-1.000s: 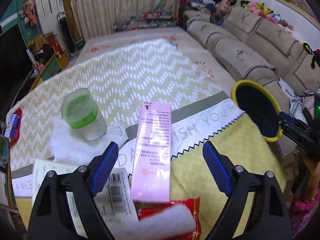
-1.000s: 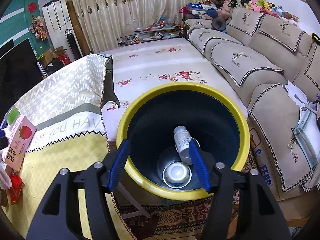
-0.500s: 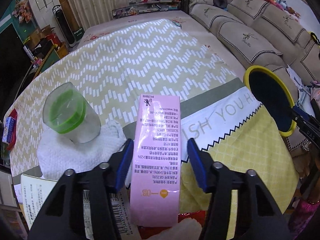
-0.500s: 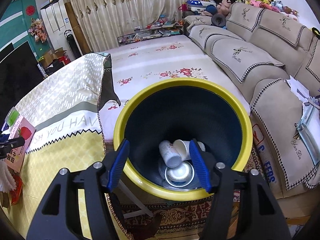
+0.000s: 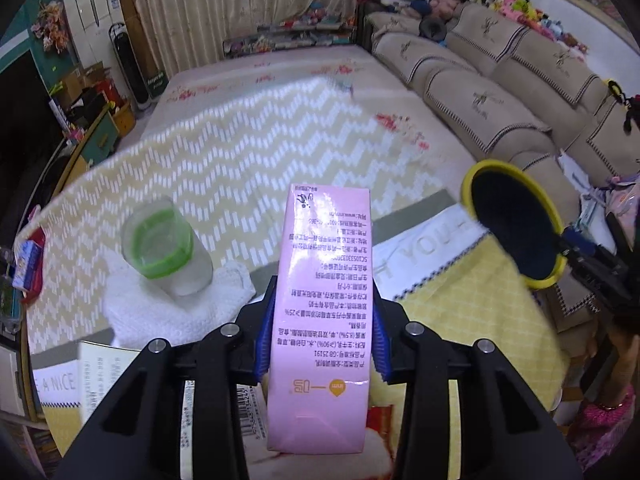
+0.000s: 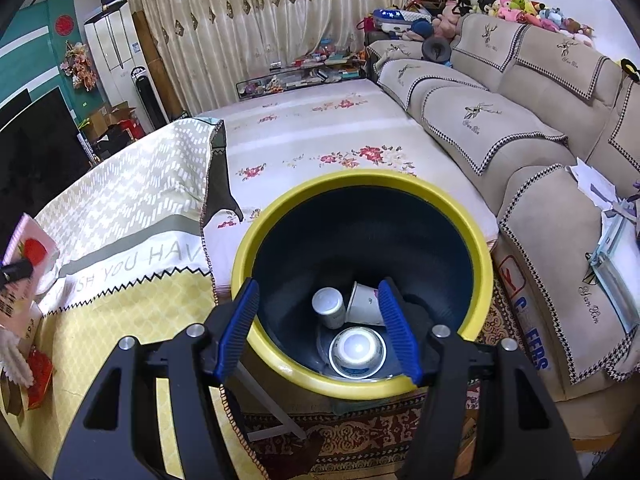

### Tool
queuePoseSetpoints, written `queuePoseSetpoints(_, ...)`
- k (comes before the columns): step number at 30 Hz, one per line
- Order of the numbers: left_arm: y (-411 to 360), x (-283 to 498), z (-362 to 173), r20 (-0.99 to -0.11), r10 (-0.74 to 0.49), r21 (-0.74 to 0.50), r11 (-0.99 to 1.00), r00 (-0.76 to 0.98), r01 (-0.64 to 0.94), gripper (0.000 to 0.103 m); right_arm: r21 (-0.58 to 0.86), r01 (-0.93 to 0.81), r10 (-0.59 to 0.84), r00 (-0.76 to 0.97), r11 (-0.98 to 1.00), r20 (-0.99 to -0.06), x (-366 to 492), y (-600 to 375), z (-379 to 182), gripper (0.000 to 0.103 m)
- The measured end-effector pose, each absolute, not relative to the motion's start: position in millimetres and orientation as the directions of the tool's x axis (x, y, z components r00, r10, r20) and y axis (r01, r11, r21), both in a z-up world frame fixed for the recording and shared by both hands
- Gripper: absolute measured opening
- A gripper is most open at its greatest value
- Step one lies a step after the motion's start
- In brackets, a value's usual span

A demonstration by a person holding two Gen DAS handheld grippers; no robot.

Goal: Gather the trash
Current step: 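Grasp the pink strawberry milk carton with the left gripper, then carry the milk carton over the bin and open the left gripper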

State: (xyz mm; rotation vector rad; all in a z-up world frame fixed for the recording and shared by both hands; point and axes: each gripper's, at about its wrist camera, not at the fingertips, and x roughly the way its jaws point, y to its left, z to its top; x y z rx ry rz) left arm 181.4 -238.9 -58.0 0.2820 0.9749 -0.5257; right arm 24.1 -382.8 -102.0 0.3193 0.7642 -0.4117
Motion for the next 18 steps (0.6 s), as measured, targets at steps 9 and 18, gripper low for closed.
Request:
queuePoseSetpoints(9,-271.1,146.0,3.4,-0.777,-0.395,0.005,0.775,0.49,0.632,0.04,0.103,0.474,-0.276,0.66,0.874,-0.699,1.9,-384.3,-85.1,0.059)
queuePoseSetpoints(18,-357.4,108.9,27.7,-0.75,-0.521,-0.028,0.639,0.406,0.768,0.04,0.083,0.577,-0.379,0.632,0.813,-0.676,-44.8,-413.2,-75.1,0.062)
